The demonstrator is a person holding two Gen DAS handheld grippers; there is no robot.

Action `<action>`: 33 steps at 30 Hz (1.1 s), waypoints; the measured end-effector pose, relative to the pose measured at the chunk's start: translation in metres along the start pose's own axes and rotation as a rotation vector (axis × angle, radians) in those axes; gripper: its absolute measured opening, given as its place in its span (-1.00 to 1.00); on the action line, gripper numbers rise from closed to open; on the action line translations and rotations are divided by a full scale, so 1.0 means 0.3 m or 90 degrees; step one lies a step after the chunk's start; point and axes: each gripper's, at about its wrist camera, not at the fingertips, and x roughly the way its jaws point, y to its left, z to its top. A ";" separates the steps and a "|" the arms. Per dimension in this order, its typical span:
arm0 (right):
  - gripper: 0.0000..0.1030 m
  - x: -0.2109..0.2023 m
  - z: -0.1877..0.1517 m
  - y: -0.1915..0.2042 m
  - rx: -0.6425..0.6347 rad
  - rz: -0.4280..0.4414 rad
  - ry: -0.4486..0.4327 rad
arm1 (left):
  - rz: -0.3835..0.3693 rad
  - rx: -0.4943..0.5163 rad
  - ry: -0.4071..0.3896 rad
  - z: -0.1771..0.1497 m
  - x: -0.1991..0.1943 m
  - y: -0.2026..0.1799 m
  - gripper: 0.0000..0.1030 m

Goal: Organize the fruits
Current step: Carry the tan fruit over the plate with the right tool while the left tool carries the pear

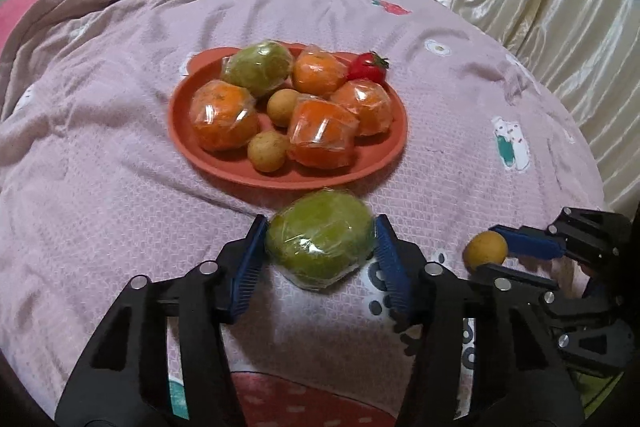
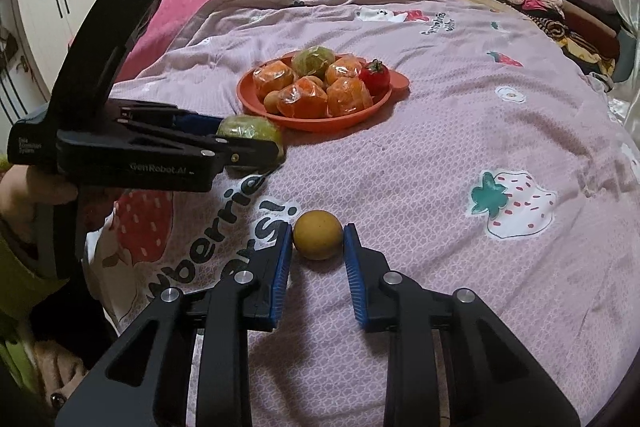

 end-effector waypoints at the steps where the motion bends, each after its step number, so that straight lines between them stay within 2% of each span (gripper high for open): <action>1: -0.51 0.000 0.000 -0.002 0.001 0.000 -0.001 | 0.006 0.010 -0.001 -0.001 0.000 -0.008 -0.12; 7: -0.52 -0.014 0.010 -0.007 0.008 0.009 -0.011 | -0.030 -0.008 -0.001 0.000 -0.036 0.020 -0.13; 10: -0.52 -0.029 0.024 -0.003 0.006 0.017 -0.022 | -0.051 -0.019 -0.020 -0.001 -0.101 0.041 -0.13; 18: -0.52 -0.037 0.128 0.009 -0.018 0.022 -0.045 | -0.034 -0.026 -0.071 0.088 -0.202 0.106 -0.13; 25: -0.52 -0.021 0.216 0.010 -0.033 0.018 -0.056 | -0.036 -0.048 -0.072 0.159 -0.178 0.161 -0.13; 33: -0.51 0.029 0.292 -0.007 -0.043 0.013 -0.051 | -0.042 -0.047 -0.066 0.231 -0.132 0.153 -0.13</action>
